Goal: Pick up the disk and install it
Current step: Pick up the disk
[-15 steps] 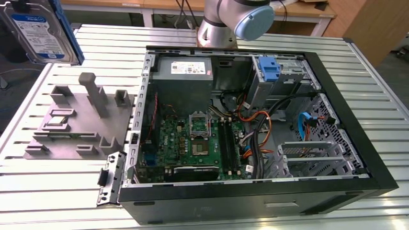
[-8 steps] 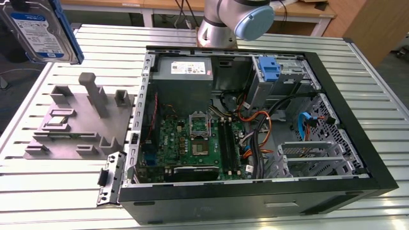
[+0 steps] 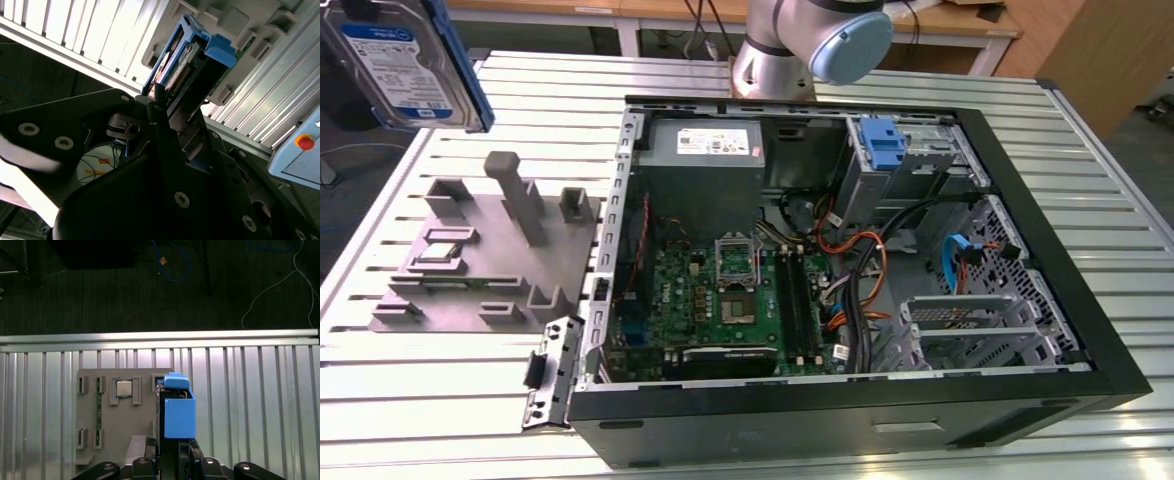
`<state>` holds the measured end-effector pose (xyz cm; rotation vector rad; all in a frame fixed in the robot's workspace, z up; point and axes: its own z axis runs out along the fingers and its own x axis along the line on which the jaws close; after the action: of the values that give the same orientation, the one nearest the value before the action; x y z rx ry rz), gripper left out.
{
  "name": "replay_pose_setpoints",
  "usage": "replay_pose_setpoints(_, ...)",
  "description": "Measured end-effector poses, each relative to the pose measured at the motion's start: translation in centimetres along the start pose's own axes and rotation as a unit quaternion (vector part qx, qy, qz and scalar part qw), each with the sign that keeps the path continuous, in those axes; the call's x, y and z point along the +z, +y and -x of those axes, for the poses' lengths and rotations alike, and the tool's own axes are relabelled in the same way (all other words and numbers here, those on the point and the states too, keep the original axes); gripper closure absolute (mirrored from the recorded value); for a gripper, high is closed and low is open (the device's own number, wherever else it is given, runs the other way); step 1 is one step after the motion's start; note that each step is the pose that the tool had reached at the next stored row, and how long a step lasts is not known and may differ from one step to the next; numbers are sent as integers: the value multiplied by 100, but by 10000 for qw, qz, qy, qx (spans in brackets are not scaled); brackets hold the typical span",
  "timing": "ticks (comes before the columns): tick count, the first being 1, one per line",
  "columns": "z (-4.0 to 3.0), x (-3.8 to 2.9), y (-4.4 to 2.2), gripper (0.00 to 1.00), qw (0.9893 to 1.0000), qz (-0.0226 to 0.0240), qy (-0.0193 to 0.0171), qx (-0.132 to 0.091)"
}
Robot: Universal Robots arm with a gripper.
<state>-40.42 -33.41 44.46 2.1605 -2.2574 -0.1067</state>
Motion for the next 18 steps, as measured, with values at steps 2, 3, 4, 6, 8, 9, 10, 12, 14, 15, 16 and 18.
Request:
replay_pose_setpoints(2,0,-11,1,65,10000,0,0,0)
replay_pose_setpoints(3,1,-18,1,65,10000,0,0,0)
replay_pose_setpoints(4,1,-25,1,65,10000,0,0,0)
replay_pose_setpoints(6,2,-41,3,65,10000,0,0,0)
replay_pose_setpoints(8,2,-60,4,65,10000,0,0,0)
replay_pose_setpoints(9,3,-69,4,65,10000,0,0,0)
replay_pose_setpoints(10,3,-80,5,65,10000,0,0,0)
replay_pose_setpoints(12,4,-104,6,65,10000,0,0,0)
replay_pose_setpoints(14,4,-125,8,65,10000,0,0,0)
replay_pose_setpoints(15,5,-135,8,65,10000,0,0,0)
replay_pose_setpoints(16,5,-144,9,65,10000,0,0,0)
replay_pose_setpoints(18,6,-152,9,65,10000,0,0,0)
